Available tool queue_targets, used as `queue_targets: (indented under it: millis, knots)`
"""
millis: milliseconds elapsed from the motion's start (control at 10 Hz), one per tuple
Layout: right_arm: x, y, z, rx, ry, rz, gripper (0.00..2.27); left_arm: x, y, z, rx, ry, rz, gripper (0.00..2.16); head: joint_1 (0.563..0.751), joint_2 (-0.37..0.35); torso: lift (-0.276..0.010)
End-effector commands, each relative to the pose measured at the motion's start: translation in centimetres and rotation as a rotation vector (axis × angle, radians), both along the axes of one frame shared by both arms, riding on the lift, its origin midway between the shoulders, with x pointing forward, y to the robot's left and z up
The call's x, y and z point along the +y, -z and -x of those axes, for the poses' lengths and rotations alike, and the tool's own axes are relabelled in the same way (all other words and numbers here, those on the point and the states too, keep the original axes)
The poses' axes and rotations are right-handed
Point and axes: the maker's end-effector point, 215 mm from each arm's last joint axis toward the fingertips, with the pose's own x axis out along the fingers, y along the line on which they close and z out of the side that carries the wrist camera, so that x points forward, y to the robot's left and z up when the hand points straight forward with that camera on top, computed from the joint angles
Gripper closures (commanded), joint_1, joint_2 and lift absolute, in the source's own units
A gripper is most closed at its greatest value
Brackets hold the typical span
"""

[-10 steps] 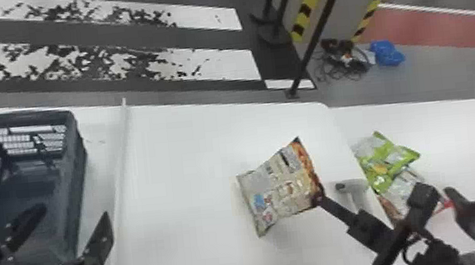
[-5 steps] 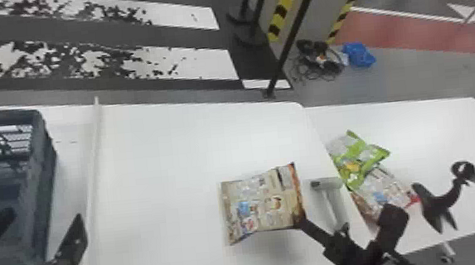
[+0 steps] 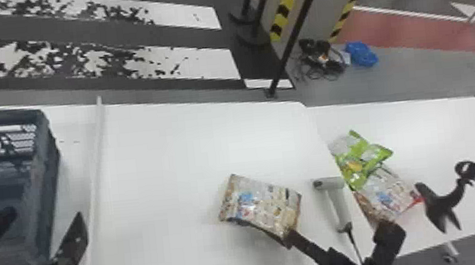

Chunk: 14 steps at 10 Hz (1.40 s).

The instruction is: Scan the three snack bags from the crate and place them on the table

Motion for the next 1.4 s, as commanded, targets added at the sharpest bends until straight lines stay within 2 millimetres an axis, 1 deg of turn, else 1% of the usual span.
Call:
queue_targets:
  millis: [0, 100, 200, 300, 400, 600, 800, 900, 1000, 1100, 1200, 1300]
  knots:
    - [-1.6, -2.0, -2.9, -0.079, -0.017, 0.047, 0.2, 0.1, -0.2, 0.0, -0.012, 0.002, 0.001, 0.07, 0.695, -0.326, -0.037]
    - [-2.9, -4.1, -5.0, -0.158, -0.04, 0.082, 0.47, -0.1, -0.4, -0.1, -0.014, 0.002, 0.006, 0.07, 0.695, -0.323, -0.037]
    - [-4.6, -6.5, -6.9, -0.246, -0.064, 0.159, 1.01, -0.1, -0.5, -0.1, -0.016, 0.004, 0.007, 0.07, 0.695, -0.324, -0.037]
    - [-5.6, -6.7, -8.5, -0.262, -0.103, 0.205, 2.25, -0.1, -0.7, -0.2, -0.02, 0.0, 0.007, 0.07, 0.695, -0.337, -0.037]
    - [-6.8, -7.8, -10.3, -0.329, -0.144, 0.305, 2.24, 0.0, -0.7, -0.2, -0.018, -0.009, 0.005, 0.07, 0.695, -0.35, -0.037]
    - [-7.4, -5.9, -12.2, -0.325, -0.232, 0.363, 2.24, 0.1, -0.6, -0.4, -0.017, -0.03, 0.002, 0.07, 0.695, -0.35, -0.037]
    - [-7.4, -3.3, -13.1, -0.302, -0.283, 0.379, 2.24, -0.4, -0.9, -0.1, -0.016, -0.045, 0.011, 0.07, 0.695, -0.35, -0.037]
    - [-7.0, -2.1, -13.4, -0.293, -0.325, 0.401, 2.24, -0.7, -0.7, -0.1, -0.007, -0.068, 0.016, 0.07, 0.695, -0.35, -0.037]
    - [-6.6, -1.2, -13.9, -0.298, -0.358, 0.446, 2.24, -0.9, -0.9, -0.1, -0.007, -0.076, 0.022, 0.07, 0.695, -0.35, -0.037]
    - [-6.2, -0.9, -14.2, -0.319, -0.379, 0.484, 2.24, -1.3, -1.0, 0.3, -0.003, -0.077, 0.029, 0.07, 0.695, -0.35, -0.037]
    - [-6.1, -0.2, -14.6, -0.325, -0.404, 0.513, 2.24, -1.2, -0.9, 0.4, 0.002, -0.093, 0.029, 0.07, 0.695, -0.35, -0.037]
    - [-6.2, 0.9, -14.5, -0.305, -0.425, 0.53, 2.24, -1.2, -1.0, 0.6, 0.002, -0.093, 0.03, 0.07, 0.695, -0.35, -0.037]
